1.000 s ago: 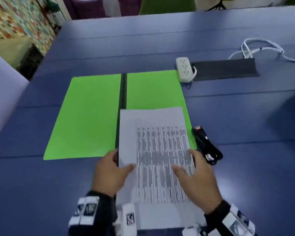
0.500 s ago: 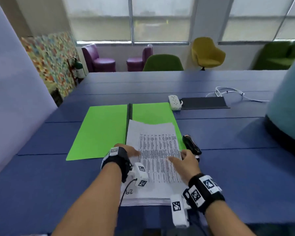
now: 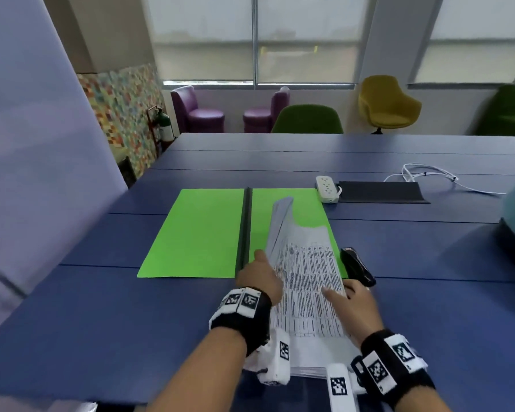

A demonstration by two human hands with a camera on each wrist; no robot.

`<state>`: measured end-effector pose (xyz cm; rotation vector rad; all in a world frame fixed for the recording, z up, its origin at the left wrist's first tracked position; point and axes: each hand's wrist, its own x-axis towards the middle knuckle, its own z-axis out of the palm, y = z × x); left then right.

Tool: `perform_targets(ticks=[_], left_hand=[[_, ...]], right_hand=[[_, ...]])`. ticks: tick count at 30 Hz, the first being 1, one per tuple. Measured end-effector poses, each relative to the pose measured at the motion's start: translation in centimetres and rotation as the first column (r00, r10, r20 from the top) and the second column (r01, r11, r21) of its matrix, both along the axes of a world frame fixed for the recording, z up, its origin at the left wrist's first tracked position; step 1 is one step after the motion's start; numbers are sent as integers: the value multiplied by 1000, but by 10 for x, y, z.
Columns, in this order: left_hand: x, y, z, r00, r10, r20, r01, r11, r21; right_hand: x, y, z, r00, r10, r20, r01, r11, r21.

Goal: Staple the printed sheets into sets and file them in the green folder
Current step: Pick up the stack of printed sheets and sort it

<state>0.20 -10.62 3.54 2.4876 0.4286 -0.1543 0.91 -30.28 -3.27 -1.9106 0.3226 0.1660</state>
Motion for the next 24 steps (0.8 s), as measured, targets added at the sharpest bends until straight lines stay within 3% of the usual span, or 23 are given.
perform_targets(ticks=[1,3,4,8,10,11,13,15,18,21,24], left_hand=[[3,9,0,999,21,46,-12,984,-175],[4,30,3,979,91,183,16,859,-511],[3,40,8,960,115,255,65,794,-604],[0,68,37,938,95,333,245,498,-832],[6,74,48,955,76,288,247,338,-908],[10,74,54,967,59,246,219,297,-929],[15,68,65,972,57,228,196,333,-922],[17,59,82,948,90,304,244,406,-881],[16,50,104,870,151,469,365,442,-820],[9,48,107,809,160,565,441,471,-764],[-1,44,87,824,155,545,392,538,-746]], right_hand=[[-2,0,7,1000,20,-5,-20,1000,-8],[-3,-2,21,998,56,17,-56,998,20],[-1,-2,30,995,82,58,-85,995,53],[21,3,85,949,256,184,-300,914,273],[39,5,107,951,240,195,-305,835,459],[46,6,117,956,213,202,-290,795,533],[53,7,139,954,151,260,-275,786,553],[49,8,167,932,83,353,-255,842,475],[36,6,201,863,27,505,-238,903,359],[19,3,205,818,1,575,-236,912,335],[1,3,188,862,1,506,-194,924,329]])
